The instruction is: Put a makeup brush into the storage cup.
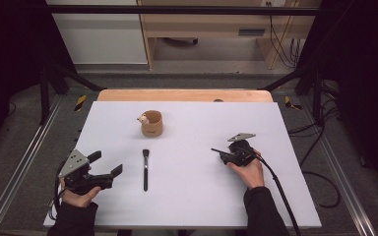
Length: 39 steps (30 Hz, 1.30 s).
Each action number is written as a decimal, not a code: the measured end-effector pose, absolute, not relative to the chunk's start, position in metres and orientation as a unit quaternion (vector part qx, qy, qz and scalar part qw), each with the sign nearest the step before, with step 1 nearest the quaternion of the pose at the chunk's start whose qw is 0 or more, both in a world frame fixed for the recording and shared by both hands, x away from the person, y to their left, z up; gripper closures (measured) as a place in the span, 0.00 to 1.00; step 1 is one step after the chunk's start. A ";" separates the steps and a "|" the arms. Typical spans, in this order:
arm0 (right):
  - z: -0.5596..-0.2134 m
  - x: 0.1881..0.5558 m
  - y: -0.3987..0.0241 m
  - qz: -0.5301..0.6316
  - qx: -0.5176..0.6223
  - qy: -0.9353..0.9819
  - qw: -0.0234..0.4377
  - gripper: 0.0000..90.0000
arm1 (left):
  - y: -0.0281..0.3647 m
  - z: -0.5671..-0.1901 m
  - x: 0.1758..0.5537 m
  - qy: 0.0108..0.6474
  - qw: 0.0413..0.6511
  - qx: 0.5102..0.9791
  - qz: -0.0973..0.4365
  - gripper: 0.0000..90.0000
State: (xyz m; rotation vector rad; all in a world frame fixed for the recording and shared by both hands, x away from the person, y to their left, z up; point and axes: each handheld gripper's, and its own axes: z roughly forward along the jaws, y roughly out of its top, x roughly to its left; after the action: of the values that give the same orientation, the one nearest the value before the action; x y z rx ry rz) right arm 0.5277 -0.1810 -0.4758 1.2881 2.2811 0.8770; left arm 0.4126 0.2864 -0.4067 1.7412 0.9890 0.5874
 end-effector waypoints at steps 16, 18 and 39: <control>-0.474 0.527 -0.182 0.306 0.470 0.807 0.184 0.79 | 0.286 -0.406 0.412 0.409 0.504 0.720 0.244 0.08; -0.473 0.527 -0.182 0.305 0.473 0.806 0.183 0.83 | 0.286 -0.406 0.412 0.409 0.505 0.720 0.244 0.08; -0.467 0.524 -0.185 0.299 0.489 0.799 0.181 0.84 | 0.284 -0.407 0.412 0.406 0.502 0.724 0.244 0.08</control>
State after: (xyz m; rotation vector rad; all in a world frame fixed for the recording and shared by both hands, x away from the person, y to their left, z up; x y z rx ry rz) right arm 0.5240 -0.1850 -0.4672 1.3797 2.2573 0.8445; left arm 0.4125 0.2844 -0.4066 1.7494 0.9822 0.5885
